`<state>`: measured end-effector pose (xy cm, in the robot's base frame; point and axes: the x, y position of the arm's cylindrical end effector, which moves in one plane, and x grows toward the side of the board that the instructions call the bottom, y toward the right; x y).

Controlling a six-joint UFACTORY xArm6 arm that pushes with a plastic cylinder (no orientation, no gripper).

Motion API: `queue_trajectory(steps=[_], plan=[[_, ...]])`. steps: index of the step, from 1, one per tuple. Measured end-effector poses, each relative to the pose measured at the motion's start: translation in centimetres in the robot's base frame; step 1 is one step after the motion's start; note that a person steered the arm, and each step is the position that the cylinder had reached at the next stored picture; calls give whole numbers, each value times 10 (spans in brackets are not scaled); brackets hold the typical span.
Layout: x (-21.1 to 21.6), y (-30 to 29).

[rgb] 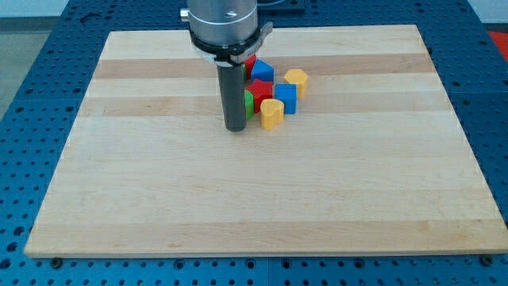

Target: Move the red circle along with green star slightly down

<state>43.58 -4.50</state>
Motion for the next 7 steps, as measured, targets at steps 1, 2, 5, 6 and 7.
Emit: queue_trajectory(steps=[1,2,5,6,7], plan=[[9,-12],[2,-49],[-139,-82],[-212,-63],[-243,-19]])
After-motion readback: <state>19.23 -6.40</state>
